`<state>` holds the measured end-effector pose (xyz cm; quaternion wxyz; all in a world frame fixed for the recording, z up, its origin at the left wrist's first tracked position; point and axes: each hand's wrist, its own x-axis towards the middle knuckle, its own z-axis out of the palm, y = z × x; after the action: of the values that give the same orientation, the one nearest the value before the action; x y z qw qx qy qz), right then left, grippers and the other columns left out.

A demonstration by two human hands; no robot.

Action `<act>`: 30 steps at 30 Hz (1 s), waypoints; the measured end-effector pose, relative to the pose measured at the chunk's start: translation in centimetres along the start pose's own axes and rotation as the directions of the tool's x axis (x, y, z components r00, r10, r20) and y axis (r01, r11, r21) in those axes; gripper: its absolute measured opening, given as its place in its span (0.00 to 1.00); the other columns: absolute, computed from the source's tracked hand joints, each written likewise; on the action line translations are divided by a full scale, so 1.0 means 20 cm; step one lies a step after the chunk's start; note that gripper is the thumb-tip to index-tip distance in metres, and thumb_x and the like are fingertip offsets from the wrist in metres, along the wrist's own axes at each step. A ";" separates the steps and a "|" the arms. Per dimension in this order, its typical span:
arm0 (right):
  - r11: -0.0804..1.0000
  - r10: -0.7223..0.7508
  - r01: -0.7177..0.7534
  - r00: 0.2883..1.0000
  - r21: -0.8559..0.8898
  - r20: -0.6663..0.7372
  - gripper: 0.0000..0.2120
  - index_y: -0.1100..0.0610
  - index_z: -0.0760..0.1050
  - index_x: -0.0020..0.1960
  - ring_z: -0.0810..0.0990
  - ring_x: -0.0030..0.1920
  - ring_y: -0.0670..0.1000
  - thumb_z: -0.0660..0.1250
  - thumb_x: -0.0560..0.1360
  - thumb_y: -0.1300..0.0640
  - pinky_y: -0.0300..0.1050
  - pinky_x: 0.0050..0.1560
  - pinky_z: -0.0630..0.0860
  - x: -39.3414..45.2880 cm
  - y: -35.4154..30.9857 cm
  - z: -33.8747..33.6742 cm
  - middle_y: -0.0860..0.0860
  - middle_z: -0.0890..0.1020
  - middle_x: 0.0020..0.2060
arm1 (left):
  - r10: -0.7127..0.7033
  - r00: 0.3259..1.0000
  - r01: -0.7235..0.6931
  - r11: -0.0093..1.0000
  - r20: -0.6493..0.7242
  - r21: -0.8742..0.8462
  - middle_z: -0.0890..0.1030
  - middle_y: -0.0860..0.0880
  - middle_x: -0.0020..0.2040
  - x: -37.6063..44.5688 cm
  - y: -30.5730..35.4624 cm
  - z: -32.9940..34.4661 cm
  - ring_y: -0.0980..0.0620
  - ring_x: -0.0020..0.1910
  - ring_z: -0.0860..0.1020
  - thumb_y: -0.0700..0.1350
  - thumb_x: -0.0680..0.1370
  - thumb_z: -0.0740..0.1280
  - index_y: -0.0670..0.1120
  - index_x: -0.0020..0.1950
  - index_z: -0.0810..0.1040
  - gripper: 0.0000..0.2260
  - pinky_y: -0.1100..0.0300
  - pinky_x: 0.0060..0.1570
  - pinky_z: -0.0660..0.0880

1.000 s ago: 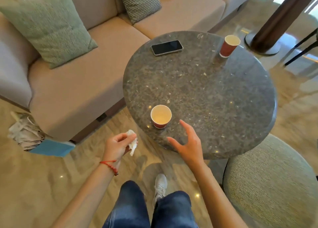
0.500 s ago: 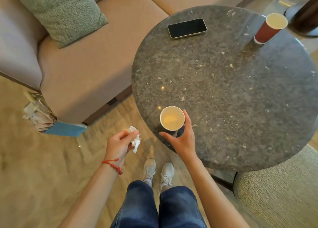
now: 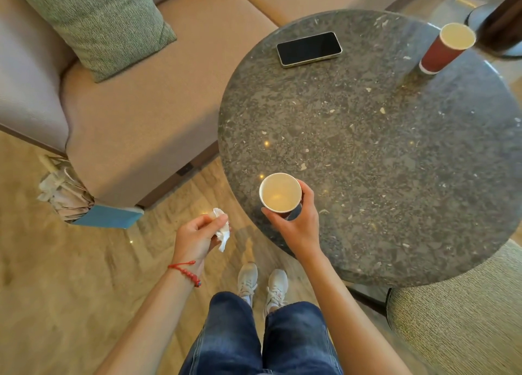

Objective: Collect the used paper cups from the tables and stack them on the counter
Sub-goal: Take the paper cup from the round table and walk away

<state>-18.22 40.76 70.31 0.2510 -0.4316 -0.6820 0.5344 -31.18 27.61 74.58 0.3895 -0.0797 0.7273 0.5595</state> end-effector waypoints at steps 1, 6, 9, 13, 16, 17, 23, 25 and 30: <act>1.000 -0.001 0.001 1.000 0.000 0.001 0.36 0.43 0.62 0.62 0.68 0.57 0.28 0.79 0.62 0.52 0.22 0.53 0.66 0.00 -0.01 -0.01 0.33 0.70 0.56 | 0.006 1.000 -0.006 1.000 0.005 0.006 0.82 0.48 0.32 0.00 0.01 0.00 0.51 0.35 0.80 0.40 0.72 0.71 0.40 0.36 0.80 0.06 0.65 0.36 0.78; 1.000 -0.006 0.006 0.999 0.002 -0.036 0.36 0.44 0.62 0.63 0.69 0.57 0.29 0.79 0.63 0.53 0.22 0.52 0.67 -0.05 -0.05 -0.06 0.34 0.70 0.56 | 0.022 0.997 -0.025 0.999 0.068 0.045 0.81 0.42 0.38 0.02 0.06 0.03 0.47 0.40 0.79 0.40 0.72 0.71 0.40 0.39 0.81 0.04 0.59 0.42 0.77; 1.000 0.011 -0.011 0.992 0.003 -0.124 0.36 0.45 0.63 0.63 0.69 0.57 0.30 0.79 0.63 0.54 0.22 0.51 0.68 -0.09 -0.07 -0.09 0.34 0.70 0.56 | 0.026 0.987 -0.042 0.994 0.157 0.103 0.81 0.43 0.38 0.05 0.10 0.06 0.50 0.38 0.79 0.41 0.72 0.71 0.41 0.39 0.81 0.04 0.62 0.39 0.77; 0.998 0.066 -0.059 0.956 0.033 -0.286 0.35 0.47 0.63 0.63 0.70 0.56 0.29 0.79 0.63 0.57 0.22 0.50 0.68 -0.18 -0.06 -0.11 0.35 0.70 0.55 | 0.021 0.947 -0.070 0.987 0.320 0.143 0.83 0.46 0.33 0.10 0.17 0.13 0.54 0.32 0.82 0.38 0.72 0.71 0.39 0.38 0.81 0.03 0.65 0.34 0.79; 0.994 0.108 -0.091 0.902 0.060 -0.417 0.35 0.48 0.63 0.63 0.70 0.56 0.29 0.79 0.64 0.57 0.23 0.51 0.68 -0.28 -0.06 -0.09 0.35 0.71 0.55 | -0.006 0.896 -0.093 0.975 0.444 0.201 0.83 0.46 0.34 0.13 0.22 0.16 0.53 0.34 0.83 0.38 0.71 0.71 0.39 0.40 0.81 0.03 0.63 0.35 0.79; 0.991 0.130 -0.105 0.880 0.079 -0.456 0.35 0.48 0.63 0.63 0.71 0.55 0.30 0.79 0.64 0.56 0.23 0.51 0.68 -0.32 -0.06 -0.08 0.35 0.71 0.55 | -0.011 0.876 -0.114 0.967 0.482 0.229 0.84 0.46 0.33 0.14 0.23 0.17 0.53 0.34 0.83 0.39 0.71 0.71 0.38 0.40 0.81 0.03 0.64 0.34 0.78; 0.967 0.254 -0.179 0.692 0.180 -0.676 0.33 0.45 0.64 0.62 0.73 0.55 0.36 0.79 0.64 0.55 0.30 0.51 0.72 -0.63 -0.03 -0.02 0.39 0.74 0.54 | -0.090 0.745 -0.226 0.898 0.661 0.378 0.83 0.46 0.34 0.12 0.22 0.27 0.53 0.34 0.82 0.40 0.71 0.71 0.41 0.39 0.81 0.03 0.65 0.32 0.77; 0.958 0.285 -0.198 0.603 0.206 -0.746 0.32 0.40 0.65 0.59 0.74 0.54 0.34 0.79 0.64 0.55 0.29 0.50 0.72 -0.75 -0.01 -0.02 0.38 0.75 0.54 | -0.137 0.698 -0.258 0.868 0.703 0.425 0.84 0.46 0.35 0.07 0.18 0.34 0.50 0.37 0.82 0.40 0.71 0.71 0.42 0.40 0.82 0.02 0.61 0.38 0.76; 0.930 0.358 -0.211 0.343 0.300 -0.868 0.31 0.38 0.66 0.57 0.74 0.53 0.34 0.79 0.61 0.51 0.24 0.48 0.70 -1.08 0.02 -0.07 0.42 0.76 0.54 | -0.263 0.557 -0.350 0.785 0.787 0.510 0.81 0.40 0.41 -0.16 0.00 0.53 0.44 0.45 0.78 0.41 0.71 0.72 0.40 0.40 0.81 0.04 0.55 0.46 0.74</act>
<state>-6.10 23.04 73.00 0.5133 -0.7461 -0.3088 0.2906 -23.94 35.98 75.86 0.6720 0.3440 0.5981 0.2690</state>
